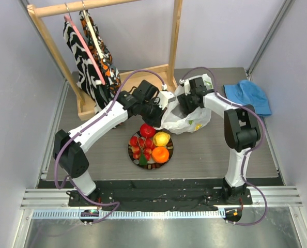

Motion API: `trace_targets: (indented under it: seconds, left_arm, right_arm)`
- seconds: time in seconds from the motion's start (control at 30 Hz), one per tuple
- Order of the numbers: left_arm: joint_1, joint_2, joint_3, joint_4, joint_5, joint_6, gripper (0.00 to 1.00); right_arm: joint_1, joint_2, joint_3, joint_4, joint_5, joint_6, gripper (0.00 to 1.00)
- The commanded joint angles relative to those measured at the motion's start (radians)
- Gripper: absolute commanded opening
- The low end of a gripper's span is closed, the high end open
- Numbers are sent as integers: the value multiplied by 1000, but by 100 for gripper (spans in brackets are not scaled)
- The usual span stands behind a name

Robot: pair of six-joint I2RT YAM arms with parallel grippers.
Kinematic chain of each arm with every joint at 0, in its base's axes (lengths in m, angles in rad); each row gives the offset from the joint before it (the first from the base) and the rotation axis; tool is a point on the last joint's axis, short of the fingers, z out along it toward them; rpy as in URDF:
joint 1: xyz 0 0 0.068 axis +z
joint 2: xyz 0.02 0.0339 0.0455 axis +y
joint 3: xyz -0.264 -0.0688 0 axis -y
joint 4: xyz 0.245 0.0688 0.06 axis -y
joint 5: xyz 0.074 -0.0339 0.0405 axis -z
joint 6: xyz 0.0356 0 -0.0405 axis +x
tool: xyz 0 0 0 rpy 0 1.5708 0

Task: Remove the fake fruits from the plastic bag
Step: Adjust the plastic bag at the center of the board, then take out the fake fruit from the plastic bag.

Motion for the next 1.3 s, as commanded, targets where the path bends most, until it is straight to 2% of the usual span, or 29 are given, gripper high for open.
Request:
trace_targets:
  seconds: [0.0,0.03,0.07,0.17,0.23,0.27,0.4,0.57,0.87,1.0,1.1,1.27]
  left_arm:
    - [-1,3,36,30,14,13,0]
    - [-1,3,34,30,13,11,0]
    - [-1,5,34,33,7,14,0]
    - [-1,16,36,39,-7,13,0]
    - [1,22,45,42,-15,16,0]
    - [-1,29,46,47,-33,26,0]
    - [-1,62,71,65,-96,27,0]
    - [-1,100,138,87,-130,13,0]
    - [19,207,324,116,-231,20,0]
    - [57,282,405,139,-317,125,0]
    - [100,356,563,55,-241,59,0]
    - [97,319,557,87,-136,25,0]
  right_arm:
    - [1,75,101,45,83,8,78]
    - [2,96,107,44,83,-3,76]
    - [2,98,107,41,78,-29,63]
    - [-7,51,93,27,31,-54,37]
    - [-27,-1,67,3,-42,-52,30]
    - [-30,-69,56,-5,-69,-54,24]
    - [-33,-231,17,-99,-262,-84,15]
    - [-33,-380,-2,-251,-366,-75,4]
    - [-31,-634,-63,-326,-394,-107,1]
    - [-51,-738,-76,-302,-366,-80,1]
    - [-62,-799,-70,-198,-411,-6,2]
    - [-64,-770,-1,-78,-491,184,1]
